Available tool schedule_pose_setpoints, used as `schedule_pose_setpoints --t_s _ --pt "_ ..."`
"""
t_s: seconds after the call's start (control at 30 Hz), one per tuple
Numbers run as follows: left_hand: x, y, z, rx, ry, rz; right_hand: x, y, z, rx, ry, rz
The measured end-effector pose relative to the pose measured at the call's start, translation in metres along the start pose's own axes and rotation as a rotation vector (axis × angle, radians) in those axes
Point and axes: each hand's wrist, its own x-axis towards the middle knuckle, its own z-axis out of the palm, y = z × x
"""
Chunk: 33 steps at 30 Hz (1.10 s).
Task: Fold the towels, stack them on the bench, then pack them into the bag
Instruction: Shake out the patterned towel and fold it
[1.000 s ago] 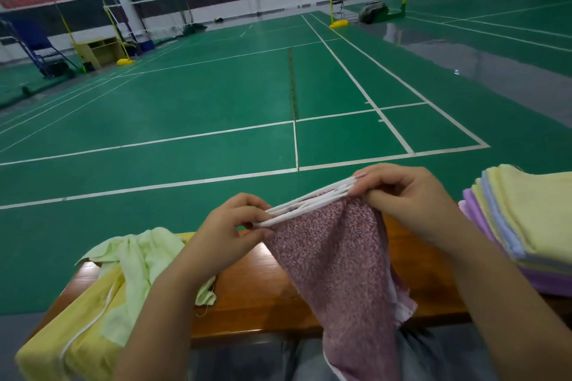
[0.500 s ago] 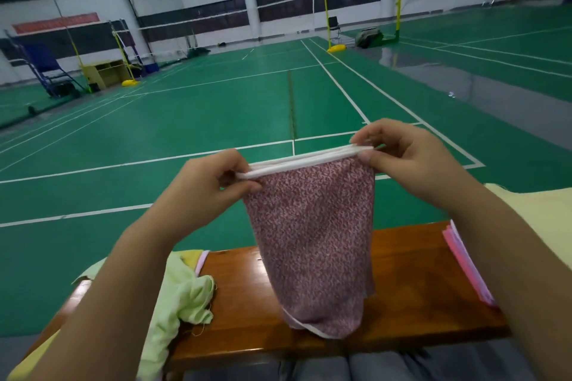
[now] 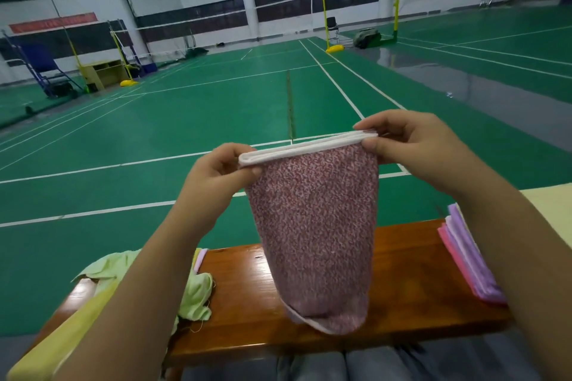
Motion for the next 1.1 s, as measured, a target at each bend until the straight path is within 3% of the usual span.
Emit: schedule_pose_setpoints --t_s 0.13,0.3,0.43,0.7,0.9,1.1 --pt "0.032 -0.028 0.015 -0.048 0.024 -0.251 0.029 0.027 0.009 -0.103 -0.002 0.121" --pt "0.037 -0.011 0.013 -0.176 0.032 -0.063 0.029 0.010 -0.005 0.015 0.100 0.011" --pt "-0.004 -0.012 0.012 -0.167 -0.114 -0.022 -0.010 0.015 -0.009 0.071 0.040 0.008" --pt "-0.124 -0.129 0.058 -0.106 -0.441 -0.526 -0.129 0.152 0.038 0.017 -0.199 0.534" --pt "-0.111 -0.167 0.087 -0.057 -0.214 -0.710 -0.113 0.198 0.060 -0.016 -0.017 0.694" --pt "-0.062 -0.214 0.095 0.361 -0.062 -0.725 -0.082 0.224 0.081 -0.283 0.008 0.742"
